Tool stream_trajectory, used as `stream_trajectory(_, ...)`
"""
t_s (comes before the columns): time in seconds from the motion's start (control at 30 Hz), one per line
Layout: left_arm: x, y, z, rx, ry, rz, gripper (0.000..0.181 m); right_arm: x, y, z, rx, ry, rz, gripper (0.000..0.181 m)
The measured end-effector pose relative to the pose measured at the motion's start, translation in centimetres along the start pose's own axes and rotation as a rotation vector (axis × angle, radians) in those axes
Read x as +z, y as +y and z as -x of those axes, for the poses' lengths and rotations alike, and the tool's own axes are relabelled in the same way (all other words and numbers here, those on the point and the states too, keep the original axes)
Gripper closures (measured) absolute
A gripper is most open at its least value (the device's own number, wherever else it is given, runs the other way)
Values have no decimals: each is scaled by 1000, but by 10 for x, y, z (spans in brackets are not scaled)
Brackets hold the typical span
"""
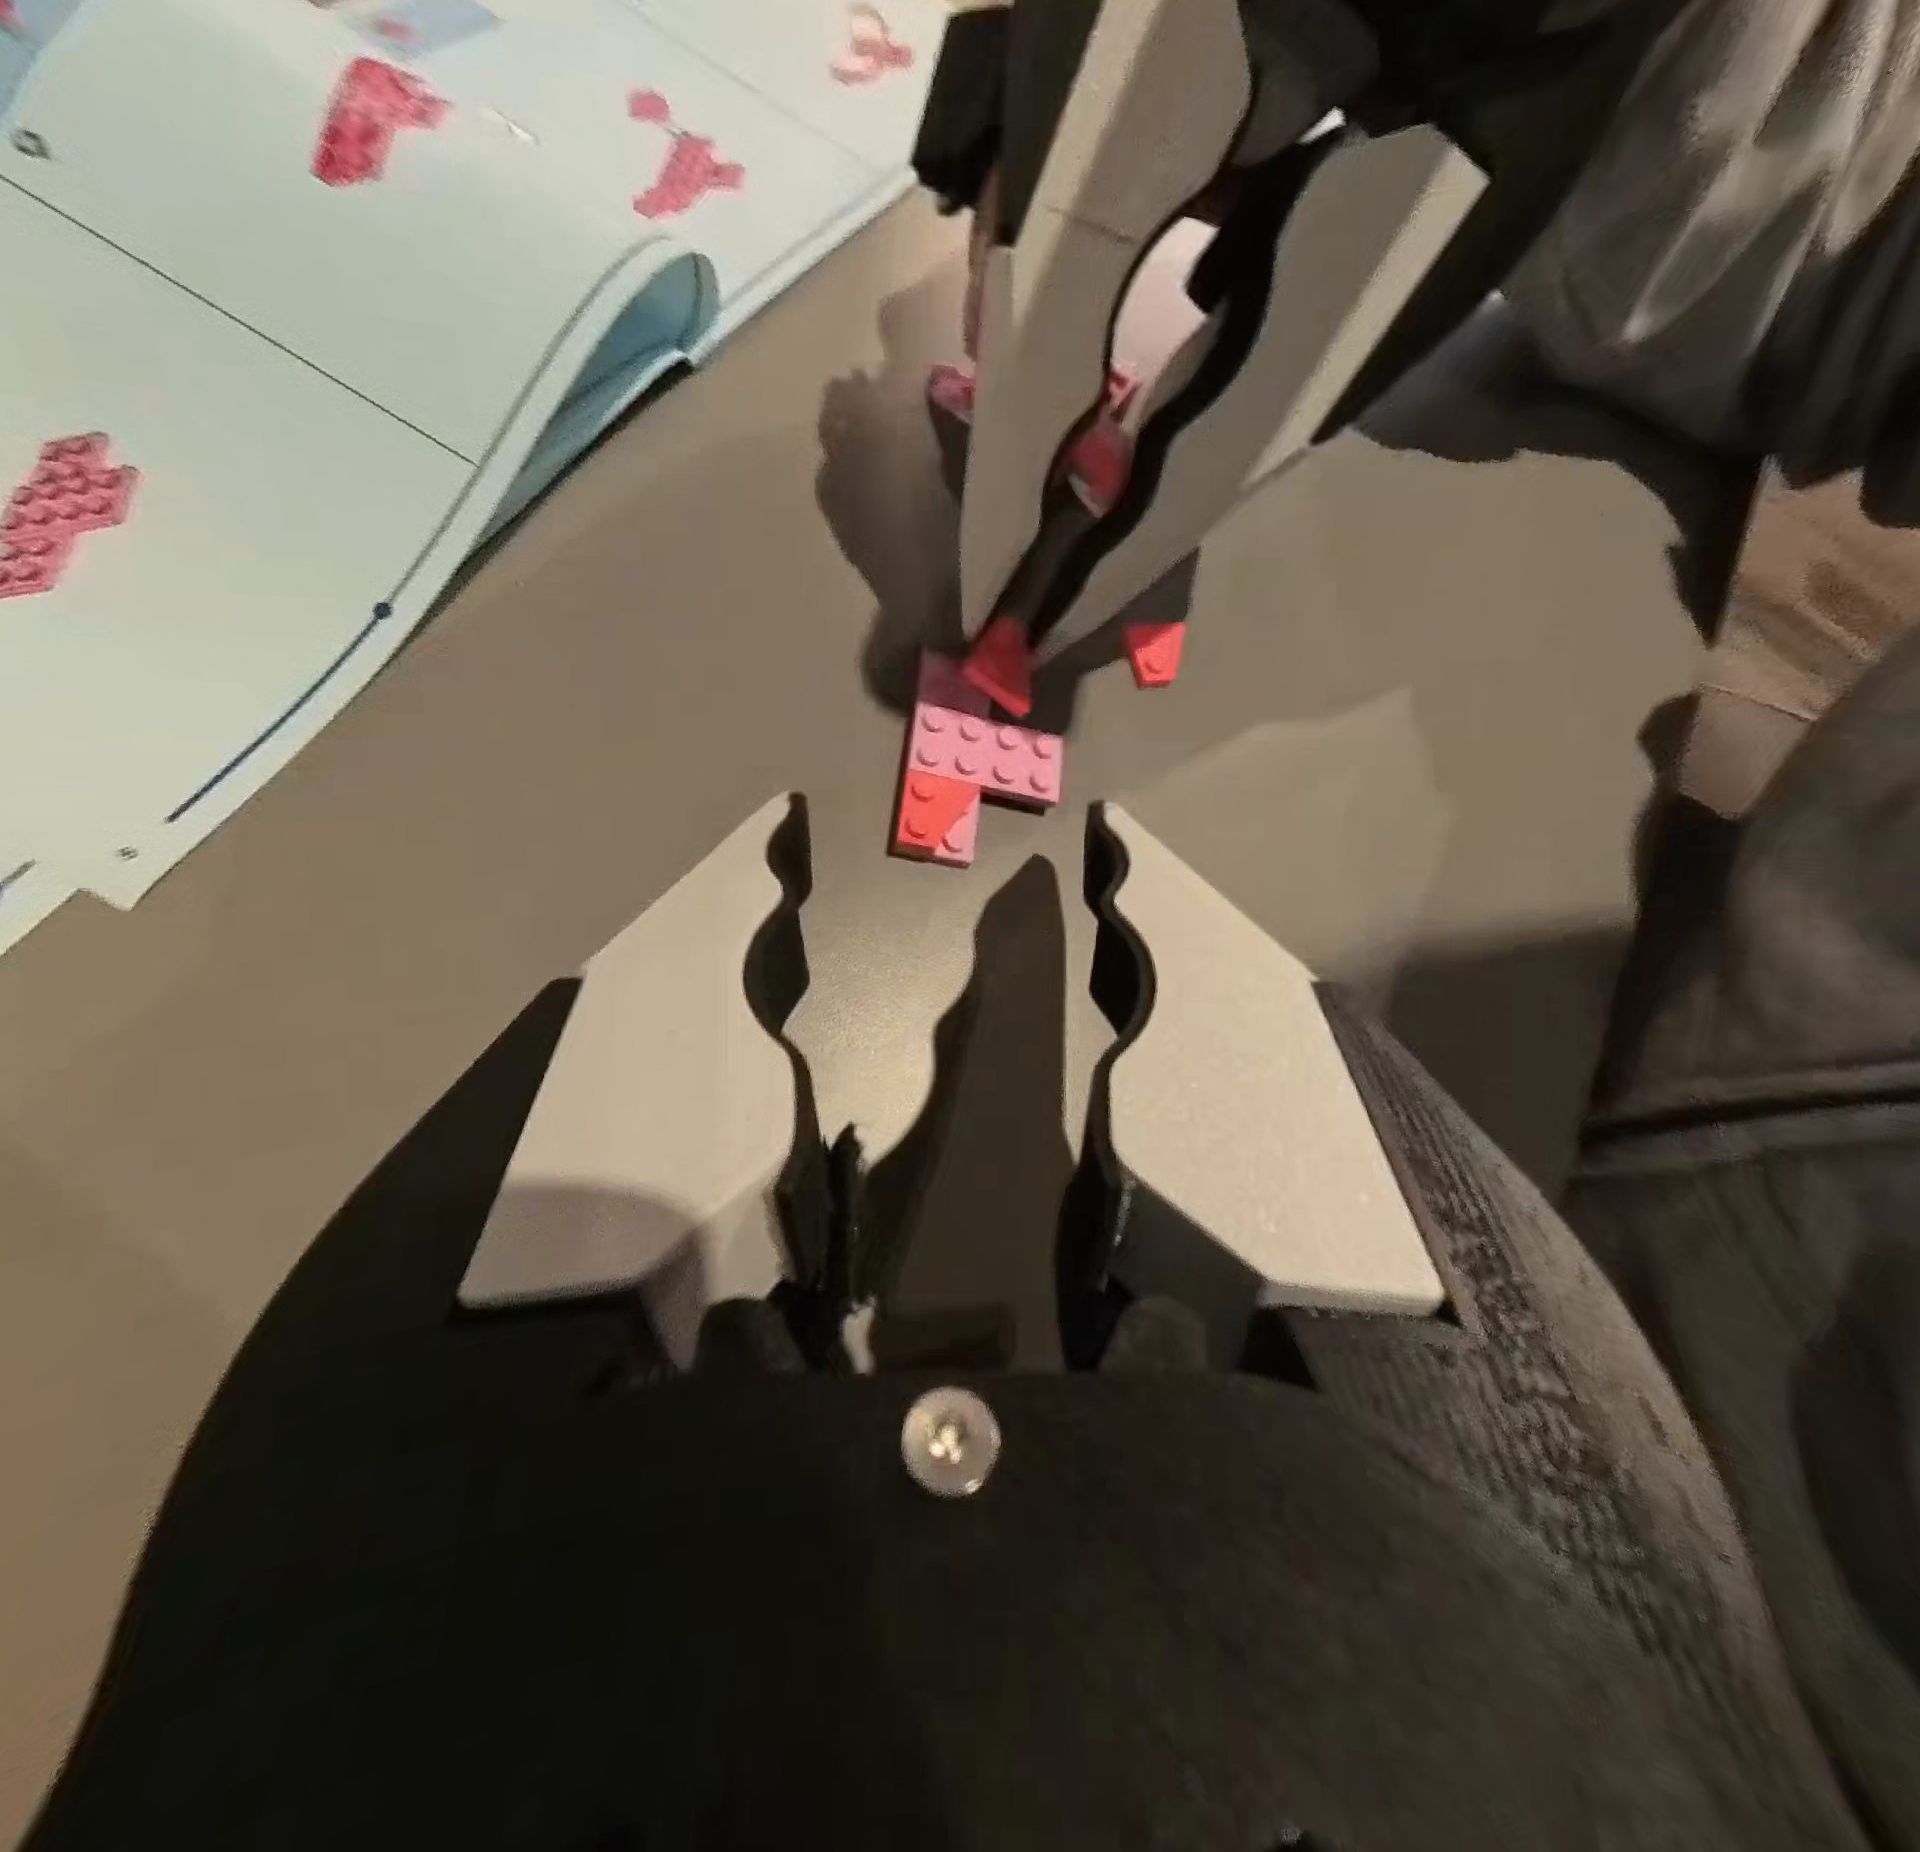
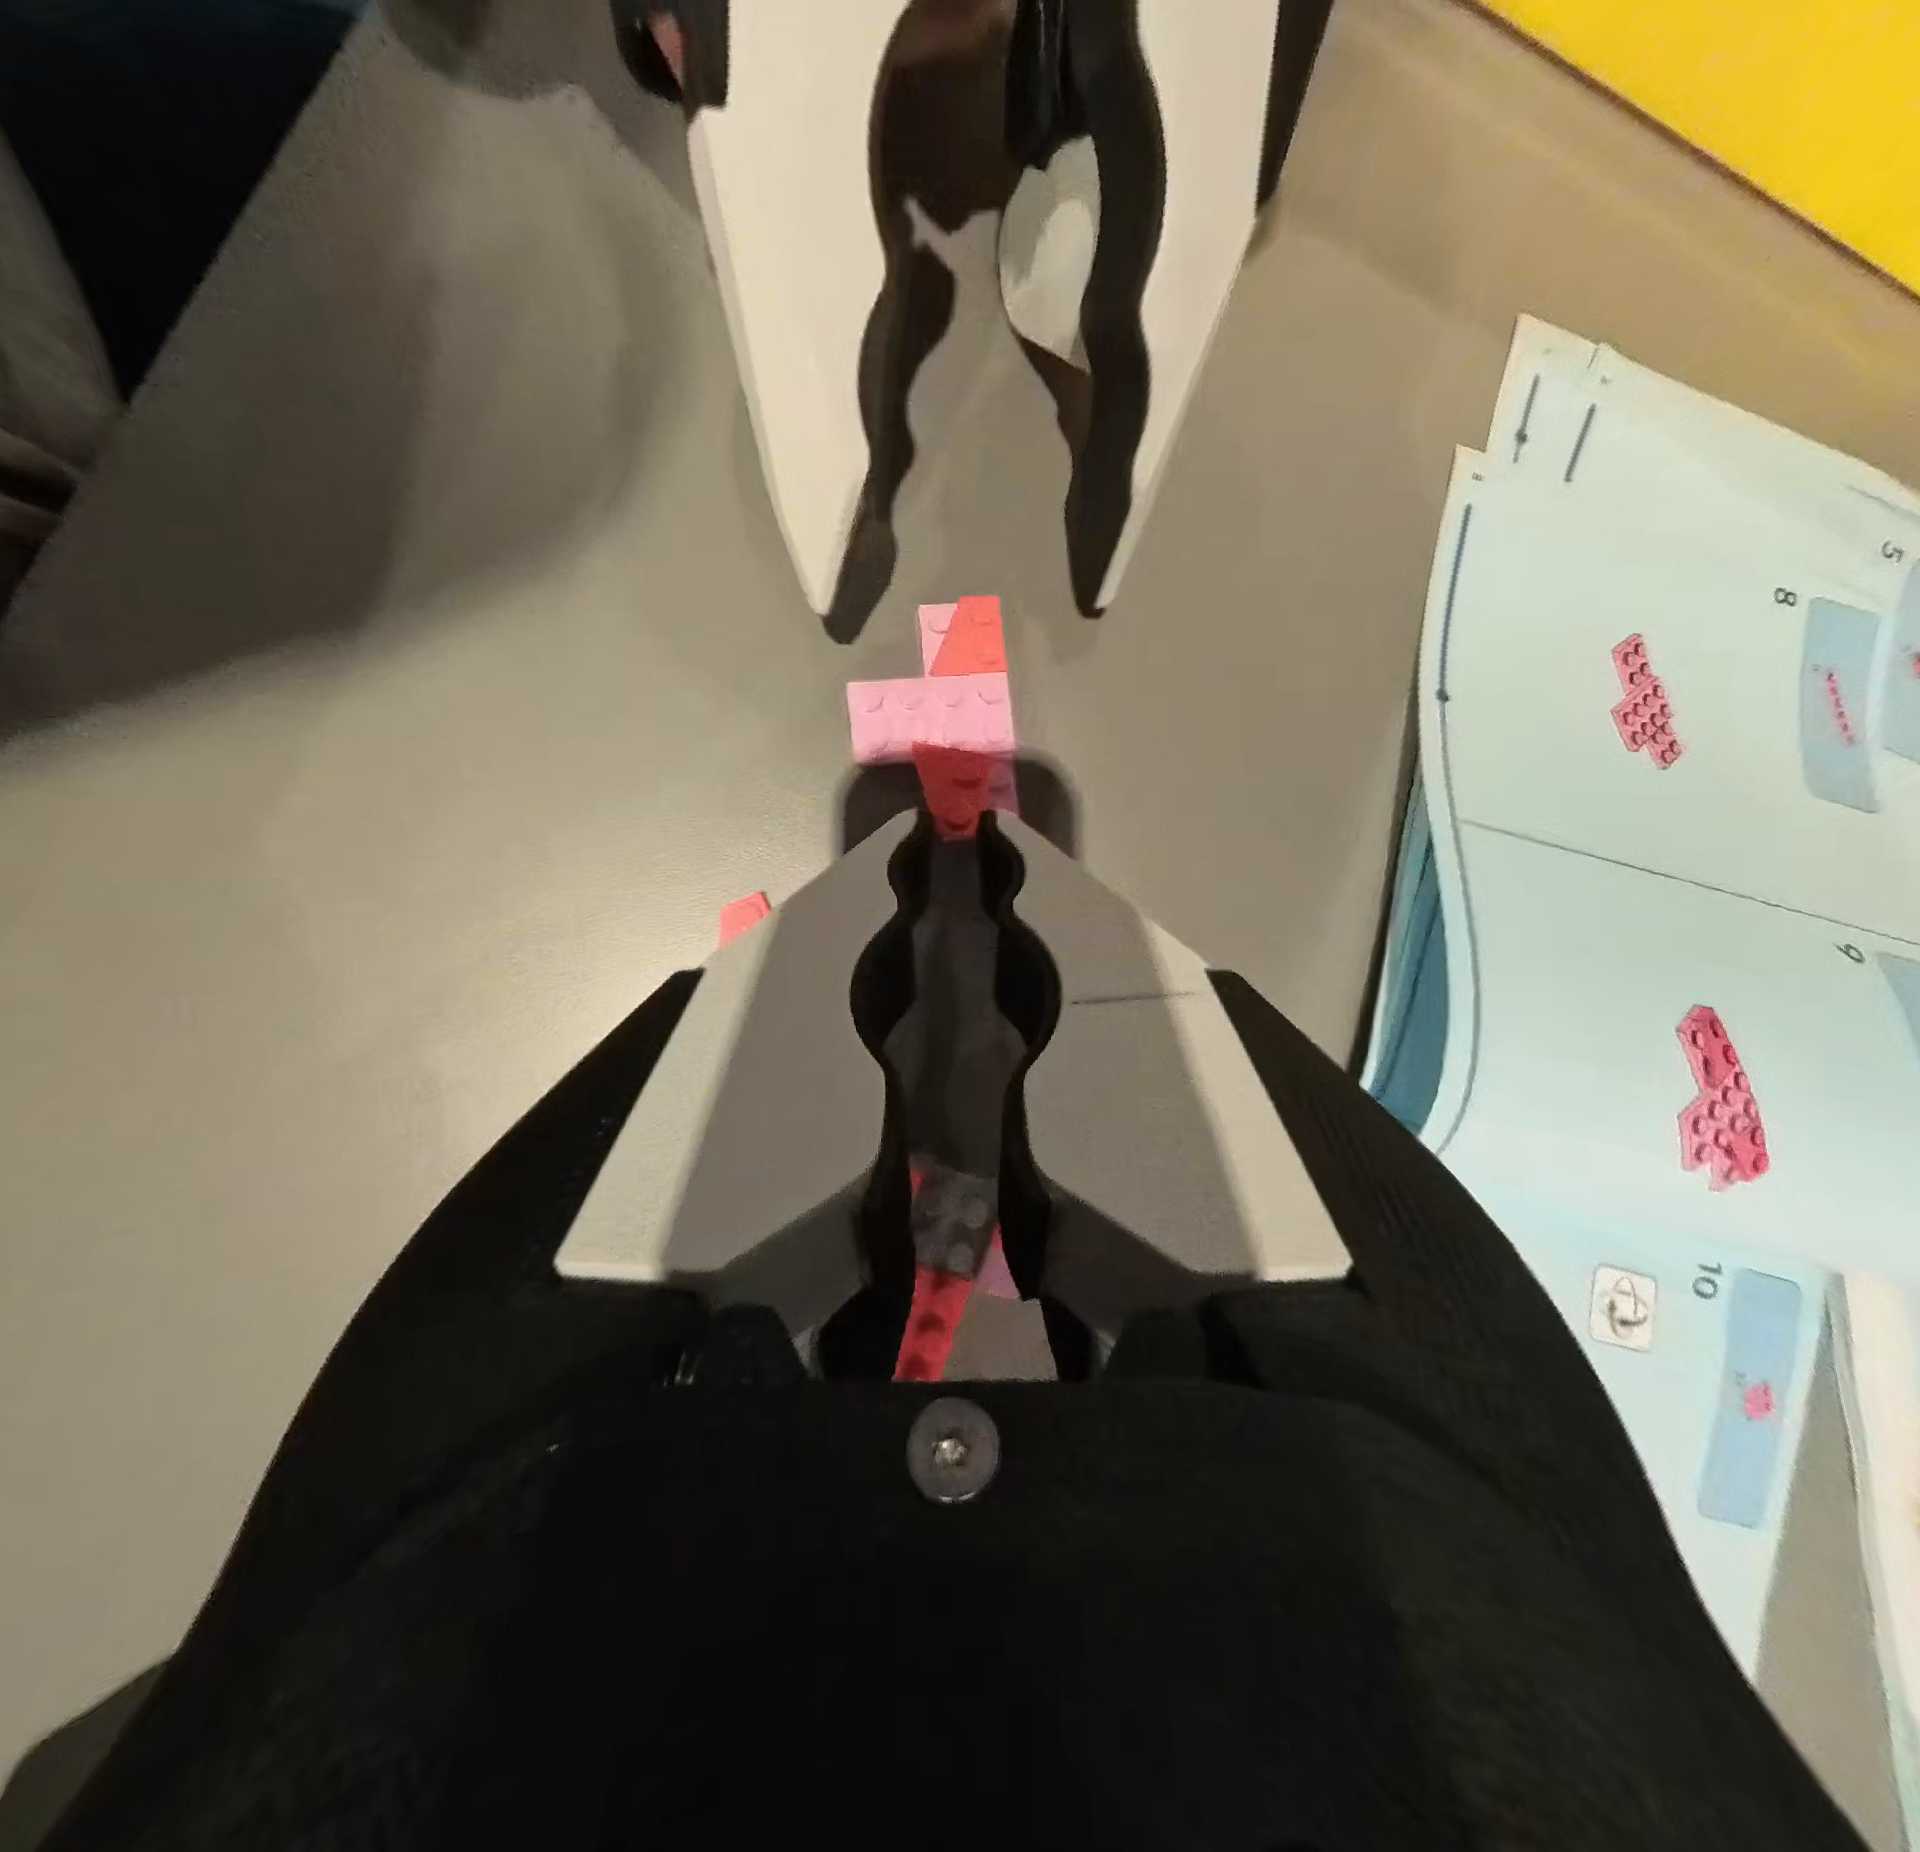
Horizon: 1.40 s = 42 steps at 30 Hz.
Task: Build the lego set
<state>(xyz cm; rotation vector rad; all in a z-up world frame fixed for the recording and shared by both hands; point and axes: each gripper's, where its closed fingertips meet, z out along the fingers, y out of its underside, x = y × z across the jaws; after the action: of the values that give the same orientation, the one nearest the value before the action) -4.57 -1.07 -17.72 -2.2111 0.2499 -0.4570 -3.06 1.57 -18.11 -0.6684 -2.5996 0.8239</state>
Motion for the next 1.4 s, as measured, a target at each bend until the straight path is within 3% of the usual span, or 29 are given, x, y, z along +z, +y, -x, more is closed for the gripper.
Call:
stream_trajectory(0.17,2,-1,-1,28,134,54,136,0,4,-2,-39,-58,50,174)
stream_trajectory(0.4,11,4,-5,174,115,101,142,-8,10,2,-59,-129,74,174)
stream_trajectory(0.8,9,7,-3,175,118,123,151,-5,12,-2,-106,-146,97,174)
stream_trajectory(0.97,12,6,1,214,64,119,165,-3,4,-4,-110,-186,68,174)
stream_trajectory(1.4,14,7,-3,236,67,118,165,3,6,1,-82,-273,91,174)
